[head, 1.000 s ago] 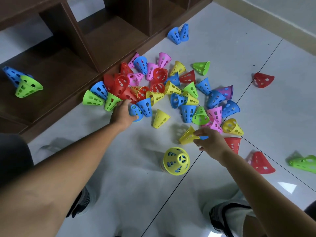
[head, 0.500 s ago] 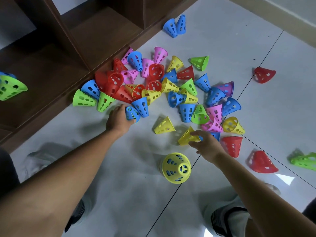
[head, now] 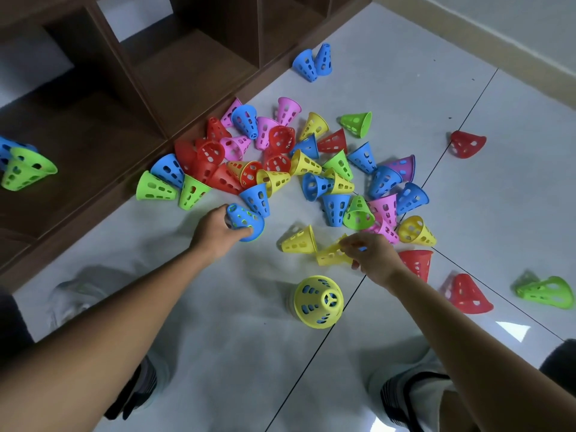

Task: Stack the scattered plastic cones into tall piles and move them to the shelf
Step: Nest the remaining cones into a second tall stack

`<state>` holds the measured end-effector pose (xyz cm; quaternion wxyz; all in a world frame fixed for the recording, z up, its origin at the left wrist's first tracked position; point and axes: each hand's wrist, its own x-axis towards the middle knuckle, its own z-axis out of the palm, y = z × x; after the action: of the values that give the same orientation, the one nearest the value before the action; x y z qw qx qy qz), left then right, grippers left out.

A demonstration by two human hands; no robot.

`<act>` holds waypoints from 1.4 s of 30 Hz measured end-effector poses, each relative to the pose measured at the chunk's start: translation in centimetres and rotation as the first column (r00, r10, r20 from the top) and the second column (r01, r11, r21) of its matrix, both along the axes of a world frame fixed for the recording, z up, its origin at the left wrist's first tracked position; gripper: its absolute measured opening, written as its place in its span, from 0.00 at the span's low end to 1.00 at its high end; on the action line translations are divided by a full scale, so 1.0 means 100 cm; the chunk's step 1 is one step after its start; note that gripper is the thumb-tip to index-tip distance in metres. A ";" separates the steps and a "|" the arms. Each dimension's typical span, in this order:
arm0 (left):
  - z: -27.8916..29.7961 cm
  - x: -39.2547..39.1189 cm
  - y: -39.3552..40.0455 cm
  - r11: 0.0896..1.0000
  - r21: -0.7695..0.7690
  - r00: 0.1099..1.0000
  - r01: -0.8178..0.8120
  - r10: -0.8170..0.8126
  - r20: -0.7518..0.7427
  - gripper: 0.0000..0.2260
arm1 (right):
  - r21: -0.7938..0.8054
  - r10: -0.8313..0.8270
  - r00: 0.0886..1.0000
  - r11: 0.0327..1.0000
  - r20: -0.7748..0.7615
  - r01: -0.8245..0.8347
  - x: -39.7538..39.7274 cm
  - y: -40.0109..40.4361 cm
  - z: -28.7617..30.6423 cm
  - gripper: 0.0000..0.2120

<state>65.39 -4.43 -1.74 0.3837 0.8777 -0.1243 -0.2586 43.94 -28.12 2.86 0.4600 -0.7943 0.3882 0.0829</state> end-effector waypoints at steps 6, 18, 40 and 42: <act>0.043 -0.014 -0.010 0.956 -0.261 0.974 0.134 -0.175 -0.142 0.23 | 0.269 -0.224 0.967 0.945 0.124 0.184 0.008 -0.001 0.033 0.05; 0.165 -0.067 -0.037 0.766 -0.346 0.806 0.542 -0.591 -0.046 0.10 | 0.656 -0.578 0.788 0.681 0.212 0.324 -0.017 -0.016 0.092 0.08; 0.120 -0.126 -0.004 0.763 -0.121 0.772 0.635 -0.623 0.127 0.27 | 0.841 -0.152 0.932 0.495 0.330 -0.218 -0.049 0.011 0.113 0.13; 0.113 -0.118 0.000 0.786 -0.122 0.795 0.607 -0.604 0.063 0.30 | 0.839 -0.106 0.946 0.500 0.307 -0.216 -0.050 0.014 0.109 0.12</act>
<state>53.60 -4.39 9.53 0.3380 0.7662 -0.4201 -0.3496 38.92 -26.67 13.74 0.8476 -0.4723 0.1891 0.1510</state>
